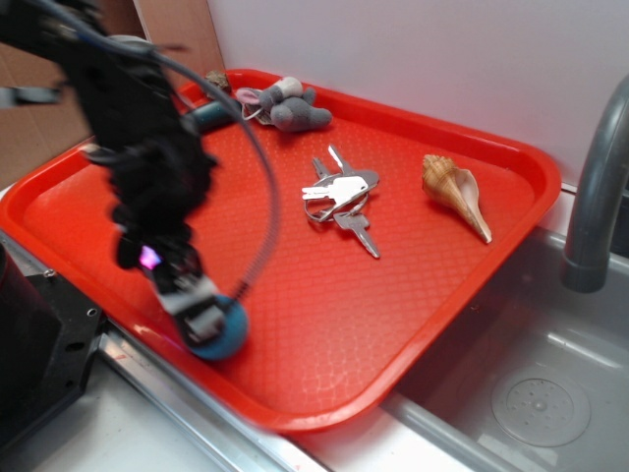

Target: Grab the blue ball.

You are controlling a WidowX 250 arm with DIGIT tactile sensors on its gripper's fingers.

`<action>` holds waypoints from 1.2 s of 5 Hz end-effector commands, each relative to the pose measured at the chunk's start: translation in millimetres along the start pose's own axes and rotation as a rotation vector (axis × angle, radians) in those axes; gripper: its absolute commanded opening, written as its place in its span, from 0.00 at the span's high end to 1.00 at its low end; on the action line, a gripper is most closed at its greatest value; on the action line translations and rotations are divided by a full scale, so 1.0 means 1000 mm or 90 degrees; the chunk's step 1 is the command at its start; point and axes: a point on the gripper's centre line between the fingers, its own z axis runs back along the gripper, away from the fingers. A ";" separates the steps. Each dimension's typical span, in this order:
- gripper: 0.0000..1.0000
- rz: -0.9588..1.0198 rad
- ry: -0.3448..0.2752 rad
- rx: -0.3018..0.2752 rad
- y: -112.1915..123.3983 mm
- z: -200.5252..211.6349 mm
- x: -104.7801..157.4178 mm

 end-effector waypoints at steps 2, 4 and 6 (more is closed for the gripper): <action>0.00 -0.100 -0.012 -0.019 -0.016 0.003 -0.011; 0.00 -0.081 0.005 -0.029 -0.010 -0.007 0.017; 1.00 -0.073 0.014 -0.035 0.006 -0.019 0.073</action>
